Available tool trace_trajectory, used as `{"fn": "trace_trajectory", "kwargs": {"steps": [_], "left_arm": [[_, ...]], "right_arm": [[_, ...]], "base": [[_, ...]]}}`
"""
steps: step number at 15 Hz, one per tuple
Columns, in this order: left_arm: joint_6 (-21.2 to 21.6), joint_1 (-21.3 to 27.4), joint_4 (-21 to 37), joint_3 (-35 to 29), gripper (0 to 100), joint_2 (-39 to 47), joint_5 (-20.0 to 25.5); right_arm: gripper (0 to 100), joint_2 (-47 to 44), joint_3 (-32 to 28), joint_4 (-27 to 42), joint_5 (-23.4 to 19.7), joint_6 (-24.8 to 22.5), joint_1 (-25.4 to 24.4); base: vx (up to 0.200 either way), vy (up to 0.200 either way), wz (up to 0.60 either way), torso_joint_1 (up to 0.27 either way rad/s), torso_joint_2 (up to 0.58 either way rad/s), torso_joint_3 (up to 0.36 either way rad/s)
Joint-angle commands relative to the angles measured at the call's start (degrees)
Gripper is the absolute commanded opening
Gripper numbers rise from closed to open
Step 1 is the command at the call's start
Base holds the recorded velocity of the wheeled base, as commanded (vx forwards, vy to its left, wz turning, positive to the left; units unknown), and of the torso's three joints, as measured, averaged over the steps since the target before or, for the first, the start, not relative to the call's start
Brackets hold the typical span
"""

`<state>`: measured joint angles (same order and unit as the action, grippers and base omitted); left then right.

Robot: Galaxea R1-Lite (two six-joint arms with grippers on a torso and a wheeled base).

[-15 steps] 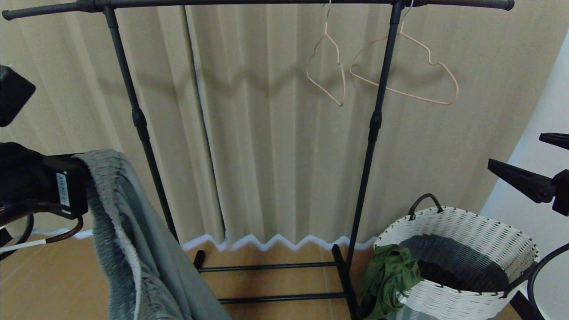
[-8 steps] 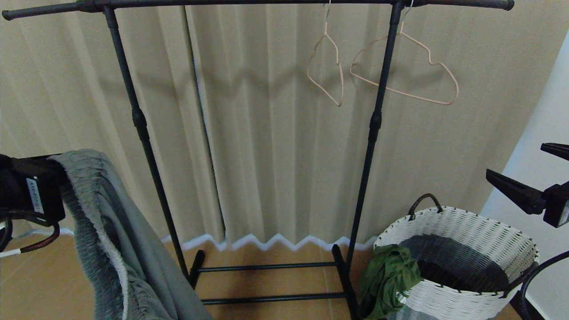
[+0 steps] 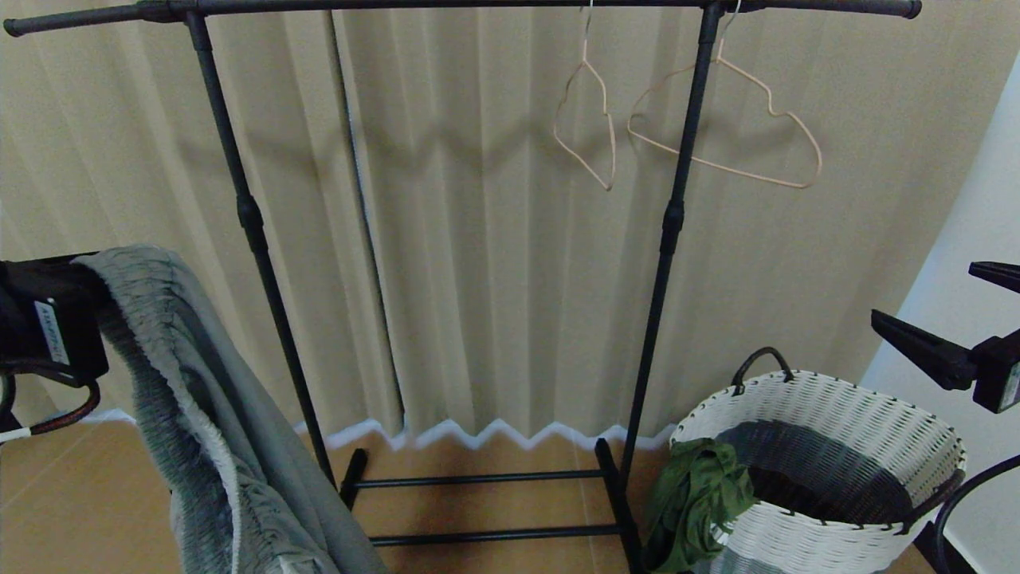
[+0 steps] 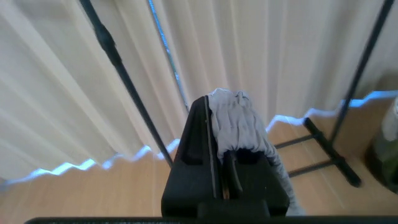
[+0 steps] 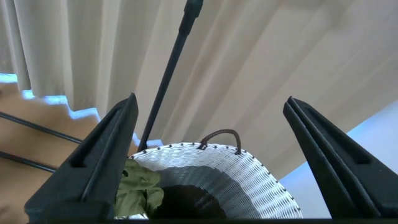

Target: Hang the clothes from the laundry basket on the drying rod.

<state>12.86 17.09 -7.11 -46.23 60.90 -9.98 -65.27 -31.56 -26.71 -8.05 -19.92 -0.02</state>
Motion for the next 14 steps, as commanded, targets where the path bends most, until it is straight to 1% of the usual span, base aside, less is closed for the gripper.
{"fn": "trace_trajectory", "kwargs": {"steps": [1,5,9,14], "left_arm": [[0.32,-0.22,-0.28,0.17,0,0.36,-0.04],[0.32,-0.13,-0.19,0.88,0,0.36,0.05],[0.41,-0.04,-0.28,0.96,0,0.71,0.05],[0.41,-0.04,-0.28,1.93,0,0.53,0.05]], "right_arm": [[100,-0.03,-0.08,-0.01,-0.04,0.06,0.02],[100,-0.12,0.01,-0.01,-0.04,0.06,0.29],[100,-0.12,0.01,-0.01,-0.04,0.06,1.08],[100,-0.12,0.18,-0.01,-0.04,0.06,1.08]], "base": [[0.000,0.000,0.00,0.000,0.00,0.000],[0.000,0.000,0.00,0.003,-0.03,-0.019],[0.000,0.000,0.00,0.063,-0.26,-0.277],[0.000,0.000,0.00,0.124,-0.51,-0.318]]}}
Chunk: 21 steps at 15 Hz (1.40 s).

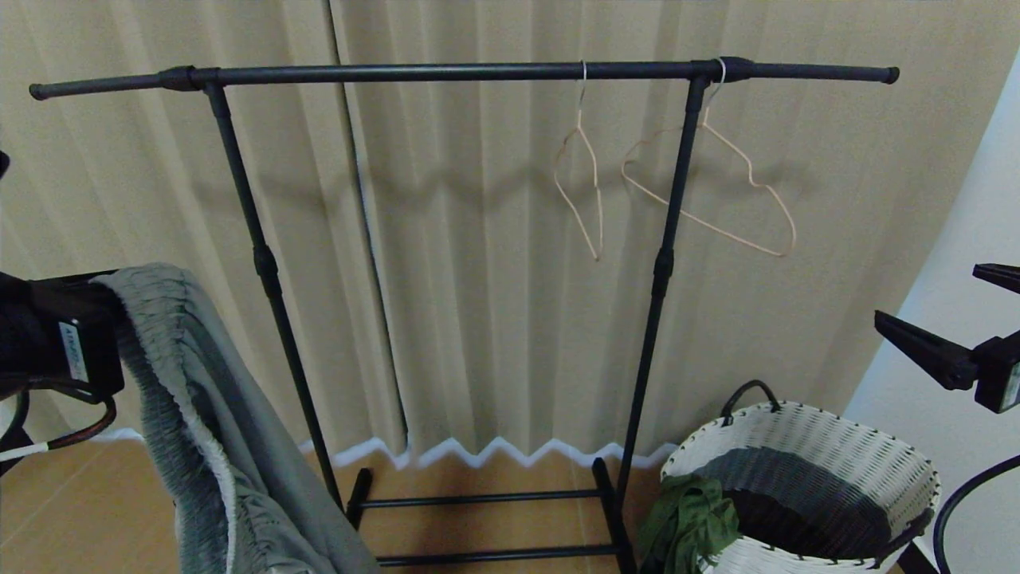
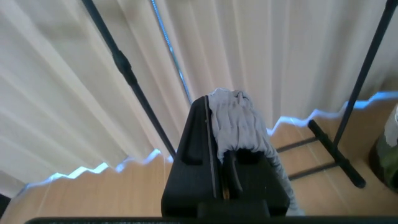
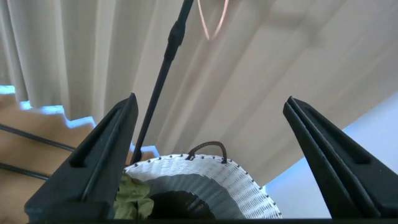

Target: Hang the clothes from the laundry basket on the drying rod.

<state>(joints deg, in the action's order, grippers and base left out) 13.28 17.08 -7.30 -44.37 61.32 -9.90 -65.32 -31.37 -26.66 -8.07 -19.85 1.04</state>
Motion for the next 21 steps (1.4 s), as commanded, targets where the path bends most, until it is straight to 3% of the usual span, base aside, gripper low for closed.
{"fn": "trace_trajectory", "kwargs": {"steps": [1,13,18,21], "left_arm": [[0.08,-0.03,-0.08,0.08,0,0.12,-0.03],[0.44,-0.03,-0.08,0.16,0,-0.15,-0.03],[1.31,-0.12,-0.08,0.34,0,-0.41,-0.03],[2.02,-0.12,-0.08,0.69,0,-1.03,-0.03]], "right_arm": [[100,-0.16,-0.01,-0.06,-0.02,-0.02,0.02],[100,-0.25,-1.07,-0.06,-0.72,0.07,0.81],[100,-2.09,-4.67,0.91,-0.81,0.77,0.81],[100,-2.62,-5.46,6.89,-0.72,1.30,0.81]], "base": [[0.000,0.000,0.00,0.163,-0.48,-0.310],[0.000,0.000,0.00,0.189,-0.49,-0.297],[0.000,0.000,0.00,0.051,-0.11,-0.062],[0.000,0.000,0.00,0.000,0.00,0.000]]}}
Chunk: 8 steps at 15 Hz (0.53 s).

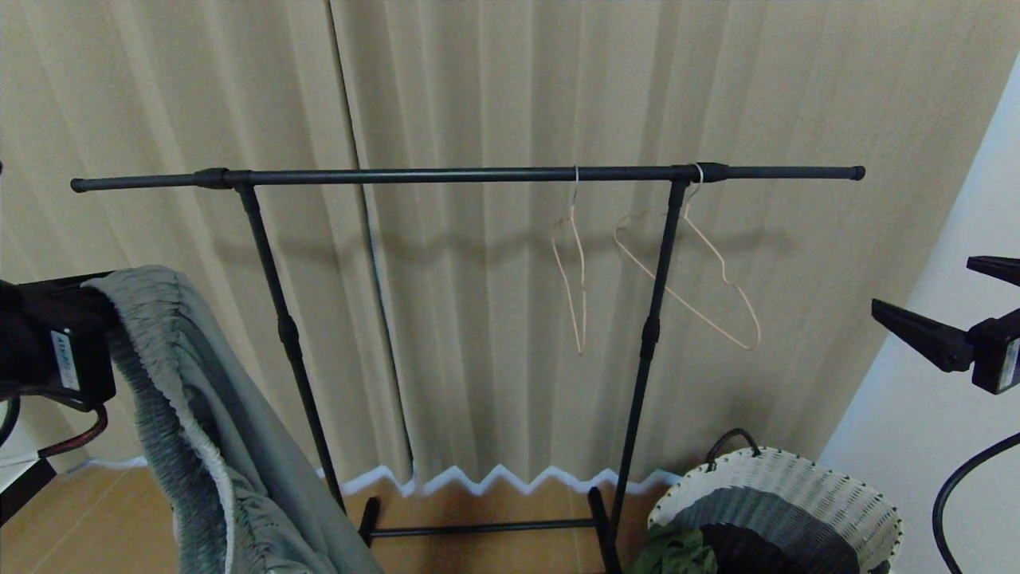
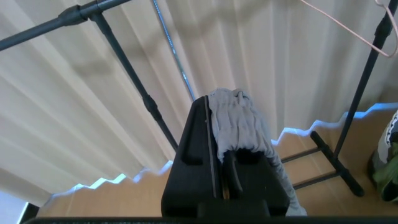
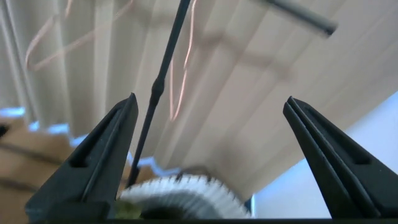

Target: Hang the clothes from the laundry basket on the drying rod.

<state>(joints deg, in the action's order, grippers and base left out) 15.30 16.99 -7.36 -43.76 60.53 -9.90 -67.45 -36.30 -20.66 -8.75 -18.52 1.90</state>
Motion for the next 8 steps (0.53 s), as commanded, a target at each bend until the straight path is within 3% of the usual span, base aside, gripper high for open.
{"fn": "trace_trajectory", "kwargs": {"steps": [1,8], "left_arm": [[-0.01,-0.03,-0.02,-0.01,0,-0.32,-0.03],[-0.09,-0.03,-0.02,-0.27,0,-0.23,-0.12]], "right_arm": [[100,-0.49,-1.49,2.91,-0.12,-0.03,-0.06],[100,-0.93,-3.51,7.22,0.05,1.03,0.03]], "base": [[0.000,0.000,0.00,0.000,0.00,0.000],[0.000,0.000,0.00,0.000,0.00,0.000]]}}
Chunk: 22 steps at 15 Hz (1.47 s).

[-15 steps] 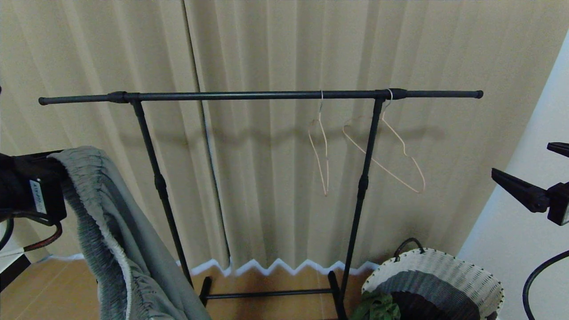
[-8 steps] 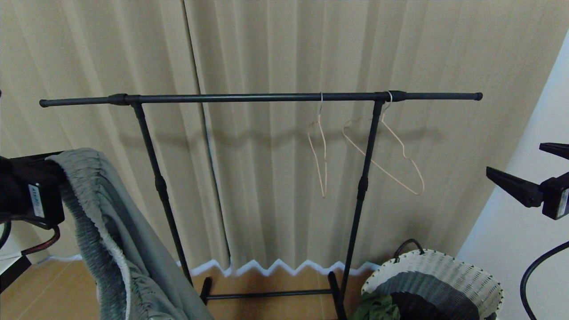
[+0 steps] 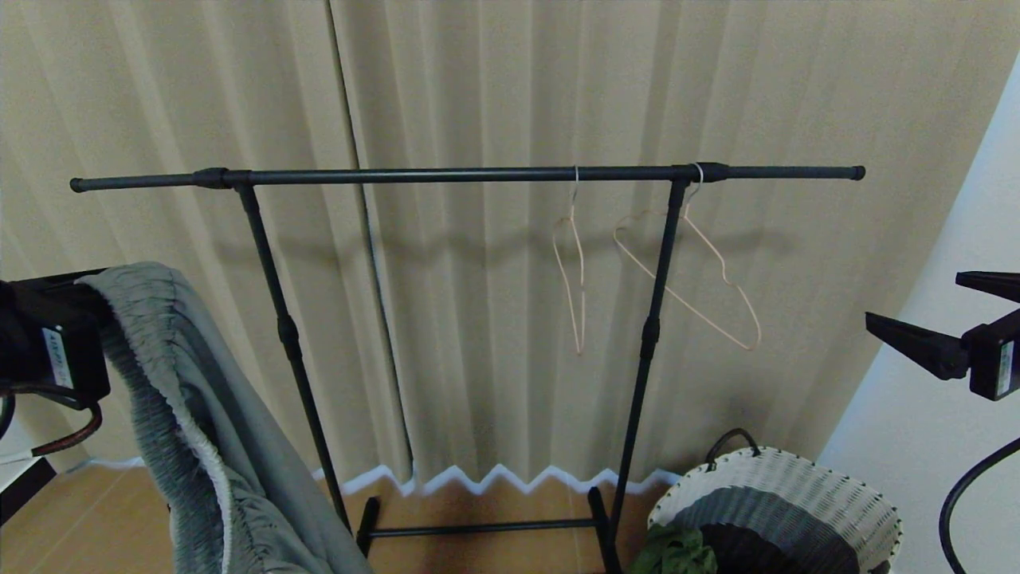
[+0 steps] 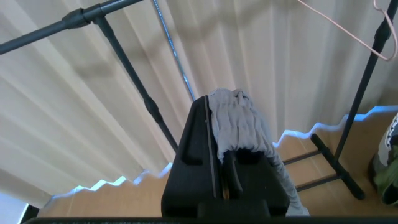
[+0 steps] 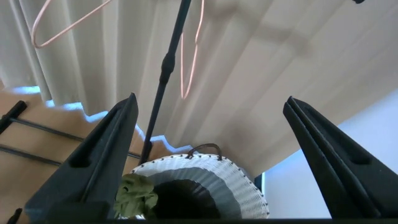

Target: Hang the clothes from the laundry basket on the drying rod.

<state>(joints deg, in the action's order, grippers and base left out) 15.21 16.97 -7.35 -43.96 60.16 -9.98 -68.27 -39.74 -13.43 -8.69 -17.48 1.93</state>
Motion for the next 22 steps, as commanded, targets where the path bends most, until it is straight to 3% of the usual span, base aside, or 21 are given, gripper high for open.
{"fn": "trace_trajectory", "kwargs": {"steps": [1,16,22], "left_arm": [[-0.01,-0.01,-0.03,-0.07,0,0.22,-0.04],[0.08,0.08,-0.03,0.37,0,0.48,-0.04],[0.17,0.08,-0.03,1.60,0,0.22,-0.04]], "right_arm": [[100,-0.11,-0.07,-0.01,0.08,-0.01,0.01],[100,-0.20,0.37,0.07,-0.10,0.08,0.01],[100,-0.29,0.37,0.07,-0.01,0.08,0.01]], "base": [[0.000,0.000,0.00,0.000,0.00,0.000],[0.187,0.000,0.00,0.001,0.00,0.003],[0.000,0.000,0.00,0.000,0.00,0.000]]}}
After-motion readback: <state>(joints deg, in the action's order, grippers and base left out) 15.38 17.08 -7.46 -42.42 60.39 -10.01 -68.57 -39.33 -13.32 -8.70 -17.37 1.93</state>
